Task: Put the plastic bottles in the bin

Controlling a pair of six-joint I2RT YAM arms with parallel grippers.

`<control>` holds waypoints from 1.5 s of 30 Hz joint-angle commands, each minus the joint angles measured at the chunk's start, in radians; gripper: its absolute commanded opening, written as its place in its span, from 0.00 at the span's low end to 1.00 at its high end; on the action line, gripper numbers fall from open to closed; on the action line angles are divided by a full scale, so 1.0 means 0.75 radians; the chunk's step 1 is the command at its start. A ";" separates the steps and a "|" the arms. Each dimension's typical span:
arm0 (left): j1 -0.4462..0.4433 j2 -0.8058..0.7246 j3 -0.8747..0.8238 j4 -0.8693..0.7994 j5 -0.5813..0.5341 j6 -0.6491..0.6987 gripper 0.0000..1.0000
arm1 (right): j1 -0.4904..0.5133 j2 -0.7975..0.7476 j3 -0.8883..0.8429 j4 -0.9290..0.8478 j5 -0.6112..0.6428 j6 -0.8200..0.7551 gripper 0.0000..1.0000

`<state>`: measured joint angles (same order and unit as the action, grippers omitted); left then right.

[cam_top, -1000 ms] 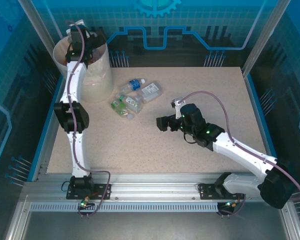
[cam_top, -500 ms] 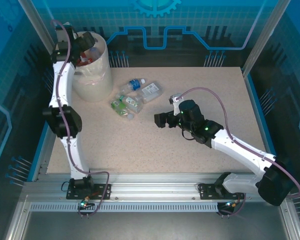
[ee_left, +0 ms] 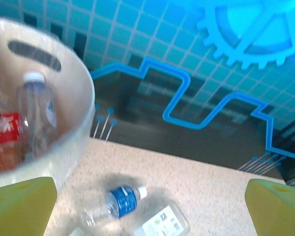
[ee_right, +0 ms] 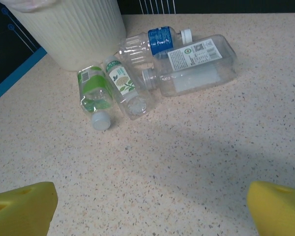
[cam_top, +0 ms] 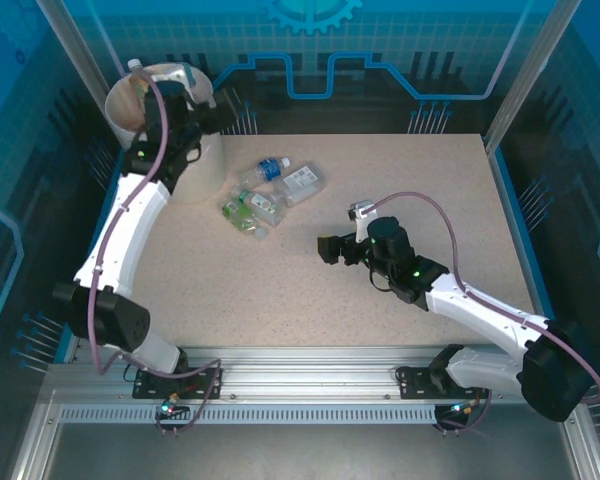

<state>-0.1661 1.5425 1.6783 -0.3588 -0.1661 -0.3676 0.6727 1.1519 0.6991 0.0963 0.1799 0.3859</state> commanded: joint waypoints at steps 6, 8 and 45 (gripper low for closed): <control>-0.129 -0.147 -0.224 -0.082 -0.164 -0.107 0.99 | -0.030 0.005 -0.007 0.135 0.019 -0.045 1.00; -0.140 -0.180 -0.263 -0.108 -0.160 -0.125 0.99 | -0.033 -0.007 -0.008 0.120 0.008 -0.025 1.00; -0.008 0.550 -0.390 -0.204 -0.098 -0.581 0.81 | -0.044 -0.201 -0.004 -0.195 0.032 0.084 1.00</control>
<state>-0.1917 1.9217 1.3876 -0.5323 -0.2680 -0.7876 0.6514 1.0107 0.6968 -0.0319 0.1841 0.4549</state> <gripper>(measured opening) 0.812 0.999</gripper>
